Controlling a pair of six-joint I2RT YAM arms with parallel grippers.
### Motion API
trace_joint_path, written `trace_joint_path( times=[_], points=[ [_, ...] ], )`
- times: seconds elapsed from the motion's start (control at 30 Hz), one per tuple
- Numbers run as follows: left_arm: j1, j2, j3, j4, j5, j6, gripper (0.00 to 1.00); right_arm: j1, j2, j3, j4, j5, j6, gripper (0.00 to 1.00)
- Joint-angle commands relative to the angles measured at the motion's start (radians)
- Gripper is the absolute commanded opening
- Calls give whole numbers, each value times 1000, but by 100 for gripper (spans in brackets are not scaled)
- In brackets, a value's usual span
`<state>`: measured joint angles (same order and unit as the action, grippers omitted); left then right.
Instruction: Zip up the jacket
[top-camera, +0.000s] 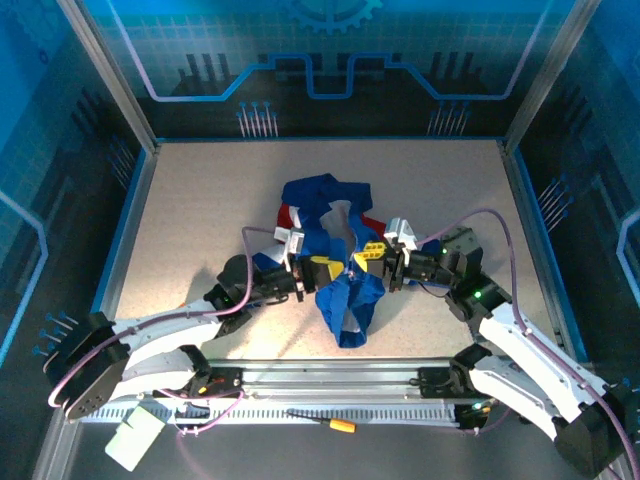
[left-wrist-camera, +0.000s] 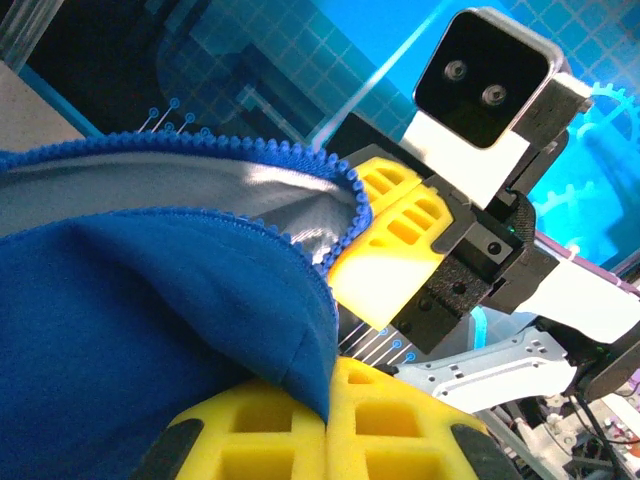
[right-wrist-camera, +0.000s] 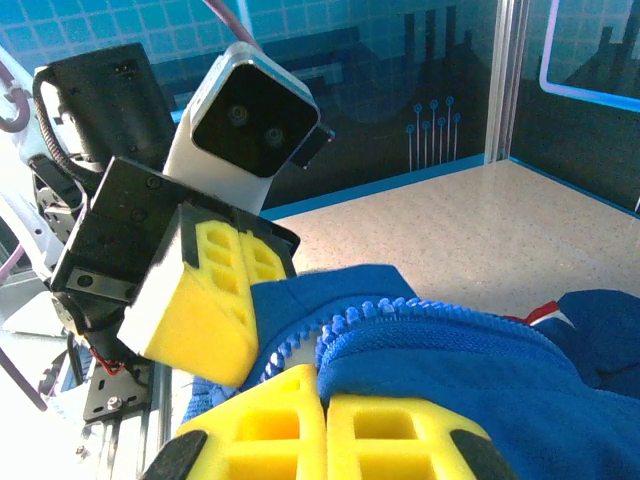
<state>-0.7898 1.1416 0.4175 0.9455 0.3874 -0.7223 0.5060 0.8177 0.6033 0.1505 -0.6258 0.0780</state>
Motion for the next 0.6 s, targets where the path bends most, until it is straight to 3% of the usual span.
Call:
trace_joint_path(
  times=[0.0,0.27,0.57],
  points=[
    [-14,-16,-12,12,-28,40,0,19,-16,-4,55,19,7,0],
    [-22,-52,-21,-16,-116,44,0,33,-18,-3,40,33,-1,0],
    [-32,-60,-10,-64,-126,58,0,45,-15,-1,48,50,-2,0]
  ],
)
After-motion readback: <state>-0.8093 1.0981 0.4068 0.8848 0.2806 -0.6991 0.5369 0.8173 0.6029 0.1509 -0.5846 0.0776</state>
